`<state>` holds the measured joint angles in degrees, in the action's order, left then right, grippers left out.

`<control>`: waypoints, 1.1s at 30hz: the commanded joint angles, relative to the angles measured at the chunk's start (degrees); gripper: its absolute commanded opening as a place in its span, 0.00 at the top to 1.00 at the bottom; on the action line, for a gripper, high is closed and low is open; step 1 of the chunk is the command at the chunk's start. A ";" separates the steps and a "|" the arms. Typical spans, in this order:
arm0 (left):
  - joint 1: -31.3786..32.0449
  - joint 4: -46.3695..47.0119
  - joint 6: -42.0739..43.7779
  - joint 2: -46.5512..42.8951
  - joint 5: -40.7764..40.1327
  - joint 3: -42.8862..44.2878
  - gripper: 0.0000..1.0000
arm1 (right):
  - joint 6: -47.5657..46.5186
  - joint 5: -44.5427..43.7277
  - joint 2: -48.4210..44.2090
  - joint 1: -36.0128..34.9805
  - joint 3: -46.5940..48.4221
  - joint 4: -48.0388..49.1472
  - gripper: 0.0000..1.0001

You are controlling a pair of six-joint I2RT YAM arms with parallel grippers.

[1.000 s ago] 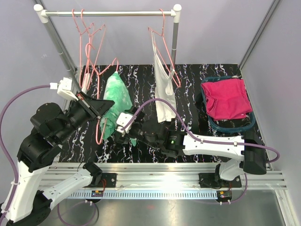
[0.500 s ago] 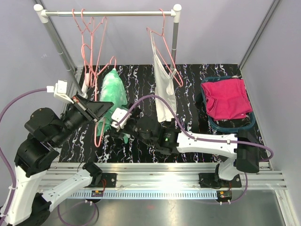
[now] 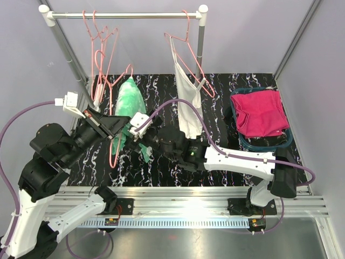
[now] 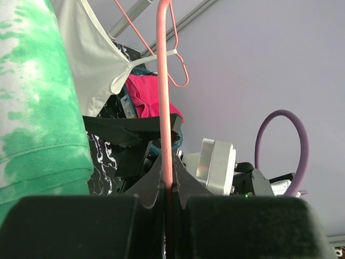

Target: Remove the trousers from the hanger

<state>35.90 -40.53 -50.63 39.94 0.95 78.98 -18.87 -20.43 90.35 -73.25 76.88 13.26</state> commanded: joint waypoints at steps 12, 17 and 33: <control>0.14 9.77 2.29 -0.57 2.13 -0.23 1.00 | -4.85 4.16 -2.01 0.57 9.51 -0.86 0.92; 0.14 6.18 5.44 -0.66 -0.68 -1.37 1.00 | -6.26 2.94 -3.24 0.66 10.57 -1.57 1.00; 0.14 -4.29 10.55 -4.61 -11.67 -7.26 1.00 | -13.82 -15.96 -6.76 0.66 18.73 -4.90 1.00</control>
<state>35.90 -44.56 -42.85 35.73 -8.67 72.51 -30.70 -29.78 90.19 -72.82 87.79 -0.56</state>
